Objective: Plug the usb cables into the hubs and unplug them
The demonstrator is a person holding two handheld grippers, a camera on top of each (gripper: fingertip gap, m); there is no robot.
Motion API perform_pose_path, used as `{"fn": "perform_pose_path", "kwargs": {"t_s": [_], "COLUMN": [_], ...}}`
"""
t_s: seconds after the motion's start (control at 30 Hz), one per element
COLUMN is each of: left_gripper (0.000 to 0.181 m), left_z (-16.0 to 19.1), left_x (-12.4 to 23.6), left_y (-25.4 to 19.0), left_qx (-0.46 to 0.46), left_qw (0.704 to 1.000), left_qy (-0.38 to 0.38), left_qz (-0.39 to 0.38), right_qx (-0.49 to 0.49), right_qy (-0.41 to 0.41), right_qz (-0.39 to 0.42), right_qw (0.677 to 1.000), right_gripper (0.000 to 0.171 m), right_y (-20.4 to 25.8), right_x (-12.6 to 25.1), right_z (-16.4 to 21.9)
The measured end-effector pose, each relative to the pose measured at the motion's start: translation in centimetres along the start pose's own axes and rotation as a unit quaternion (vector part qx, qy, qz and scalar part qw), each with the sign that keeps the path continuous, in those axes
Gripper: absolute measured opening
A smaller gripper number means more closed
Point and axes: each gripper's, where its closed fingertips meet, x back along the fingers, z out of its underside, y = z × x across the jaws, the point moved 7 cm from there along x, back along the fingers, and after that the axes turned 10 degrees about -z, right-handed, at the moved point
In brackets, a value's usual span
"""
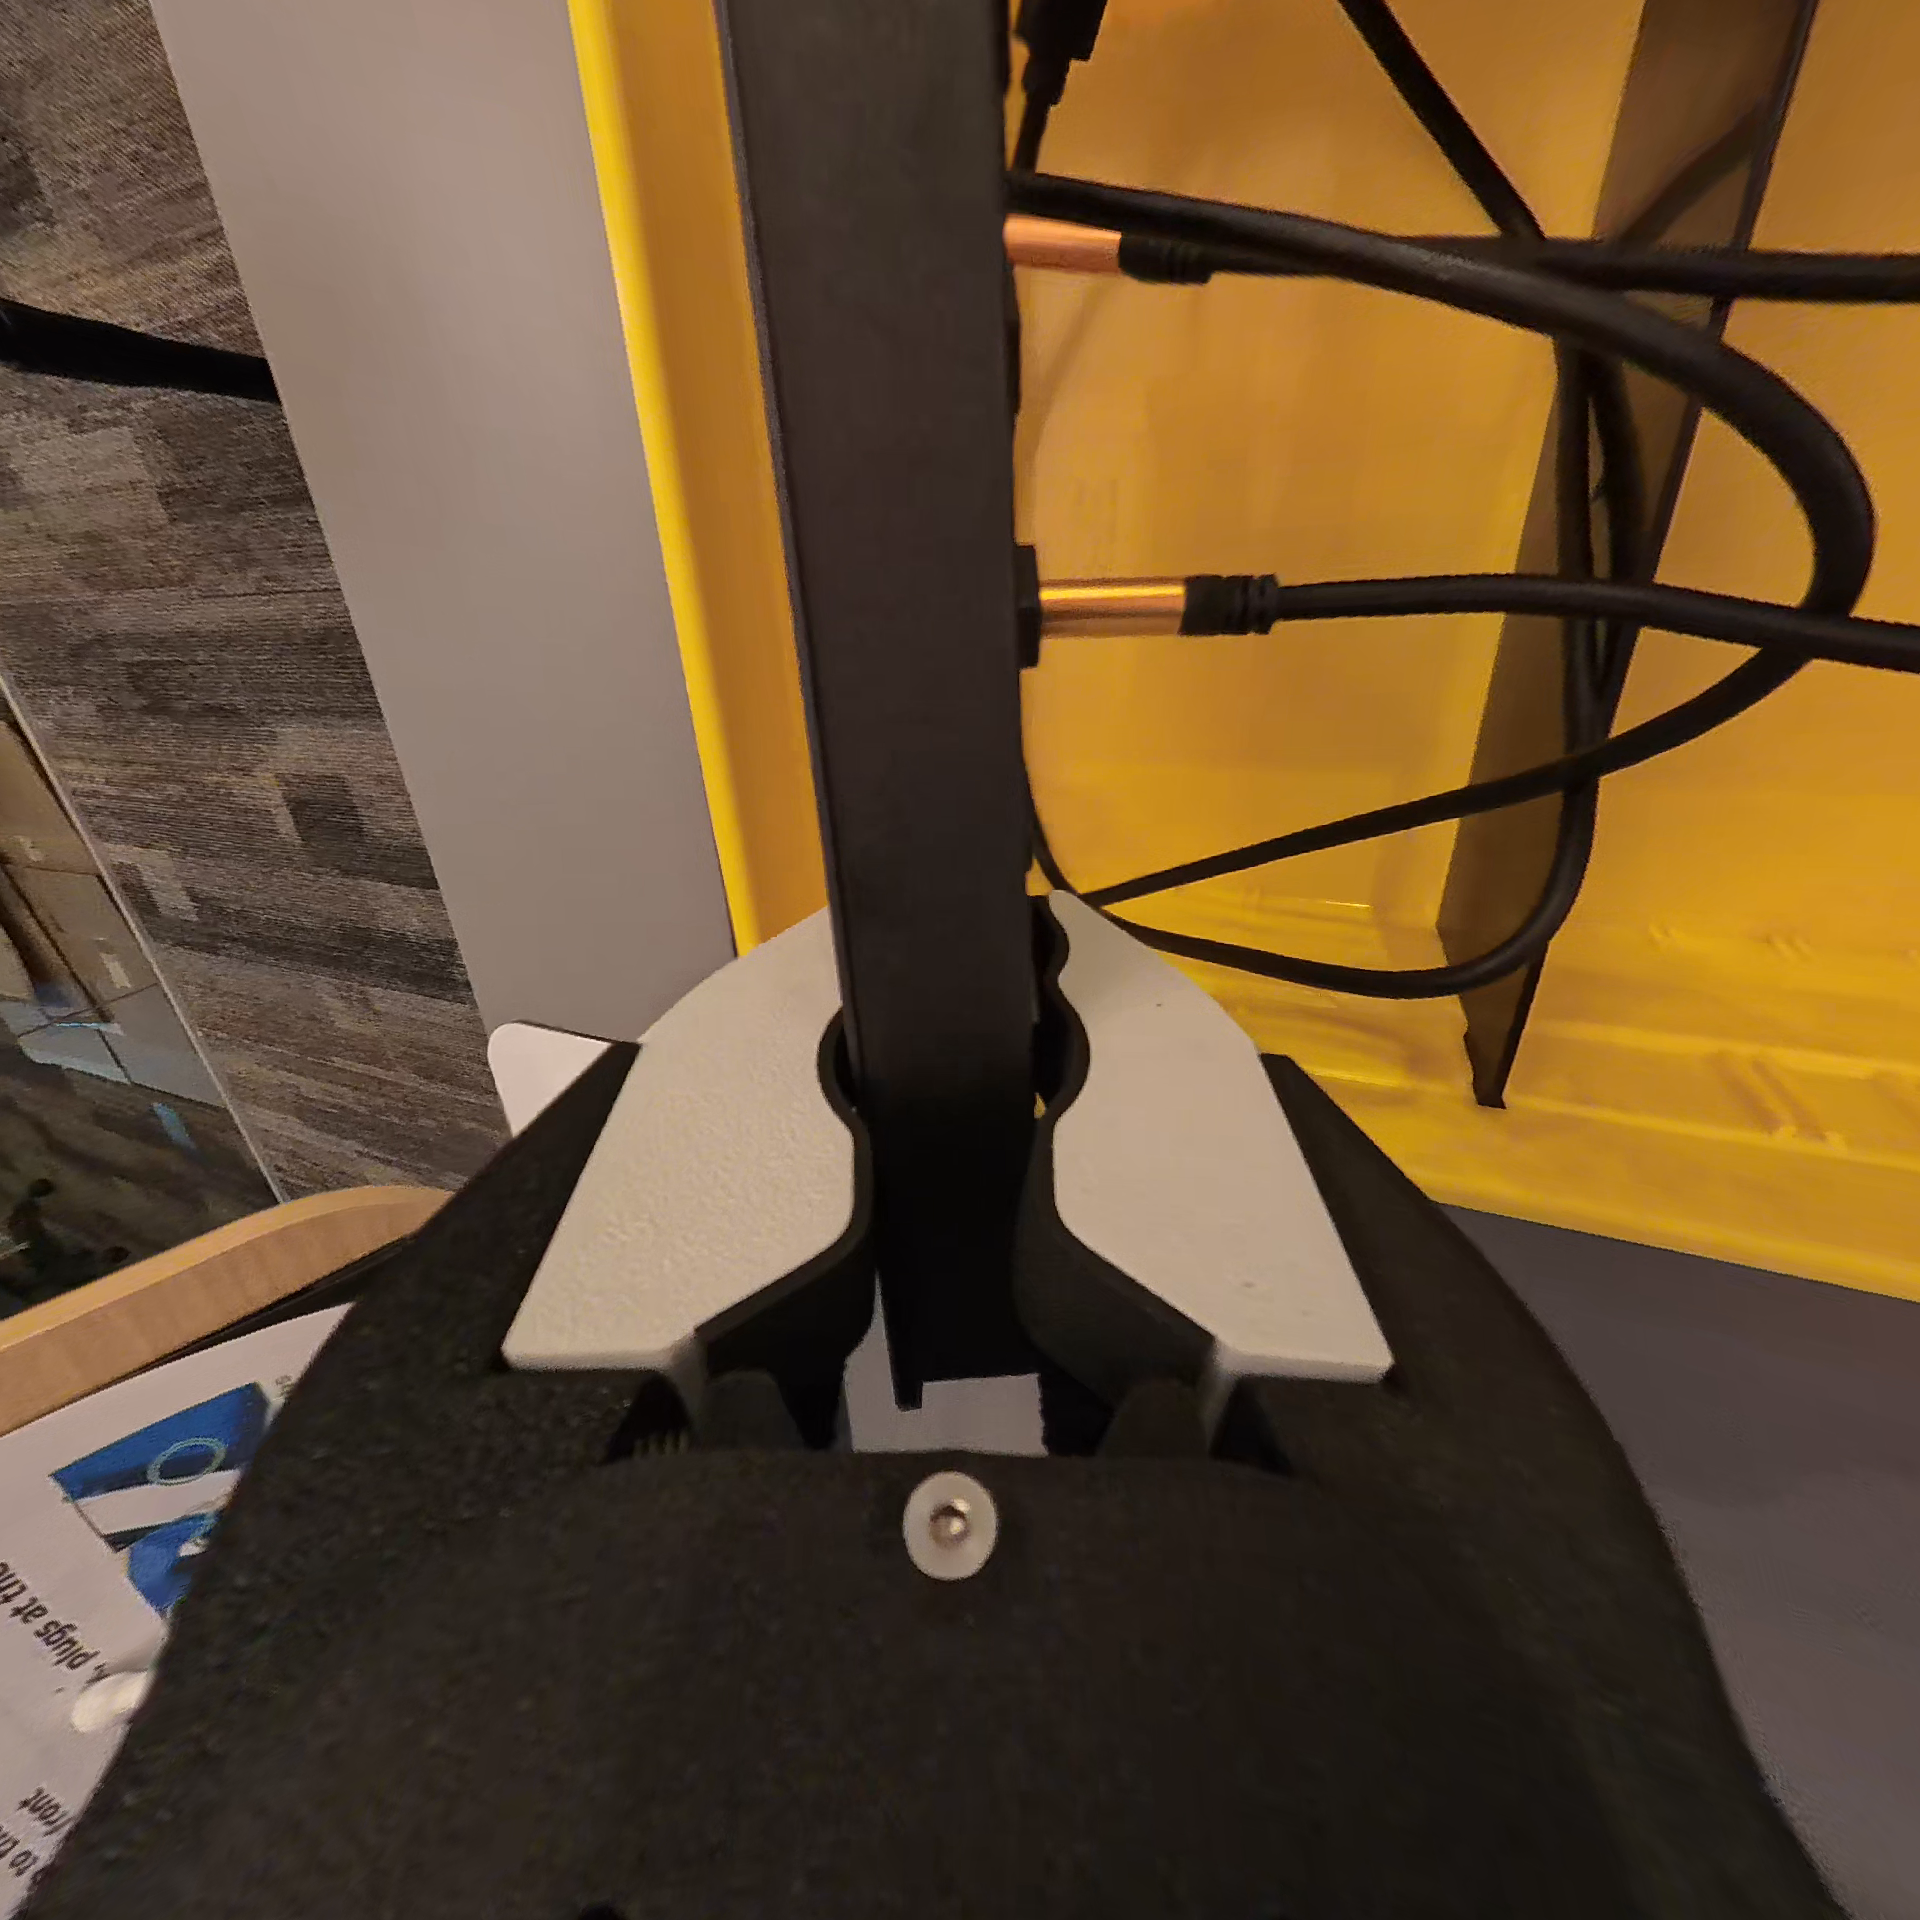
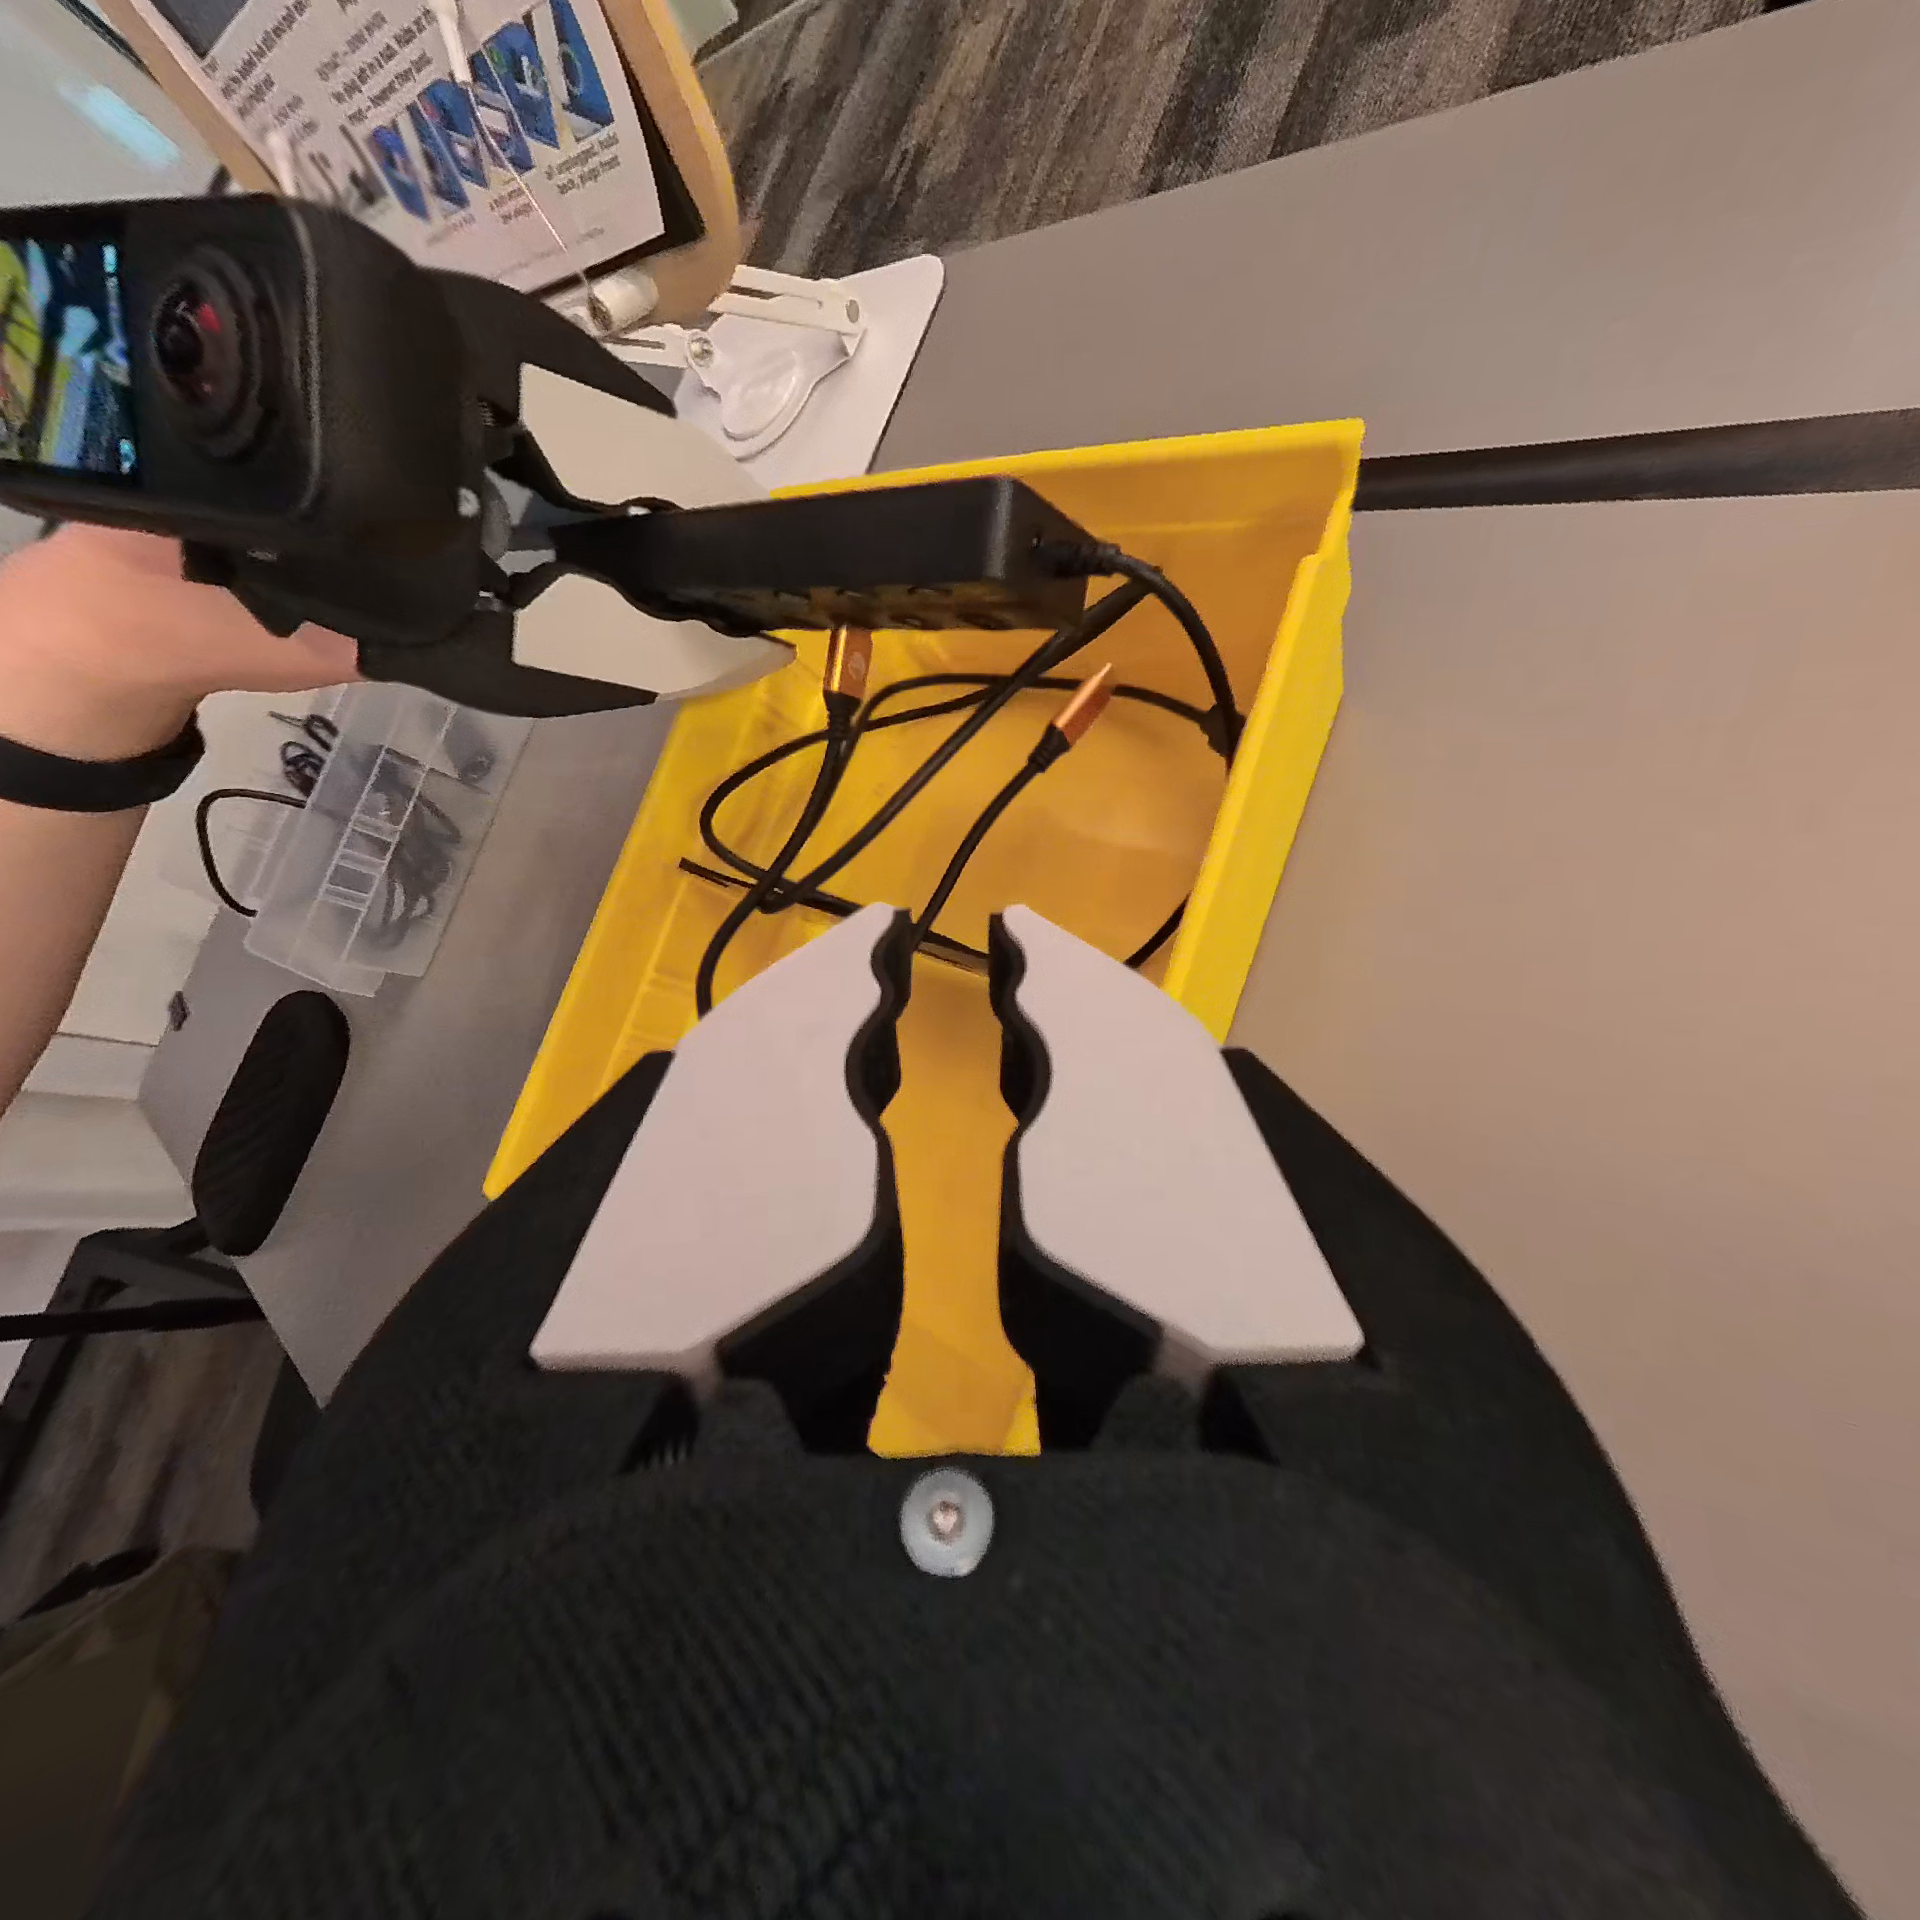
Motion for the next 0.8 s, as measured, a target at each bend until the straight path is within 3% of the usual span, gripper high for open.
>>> {"fn": "perform_pose_path", "kwargs": {"t_s": [0.17,0.3,0.57,0.8], "left_gripper": [0.03,0.03,0.039,0.051], "left_z": [-0.3,-1.2,-1.3,-1.6], "left_x": [-0.1,-0.4,-1.6,0.6], "left_y": [0.1,0.1,-0.1,1.1], "left_qx": [-0.005,-0.016,-0.012,0.021], "left_qw": [1.0,1.0,0.999,0.998], "left_qy": [-0.009,-0.008,-0.006,-0.055], "left_qz": [-0.011,-0.014,-0.028,-0.038], "right_qx": [0.001,0.062,0.04,0.031], "right_qy": [0.01,0.005,0.011,0.048], "right_qz": [-0.007,-0.014,-0.013,-0.003], "right_qw": [1.0,0.998,0.999,0.998], "right_gripper": [0.014,0.014,0.014,0.015], "right_y": [-0.3,-0.4,-1.2,-1.7], "right_x": [-0.6,-1.9,-2.3,-3.4], "right_z": [0.1,-0.7,-0.5,0.0]}}
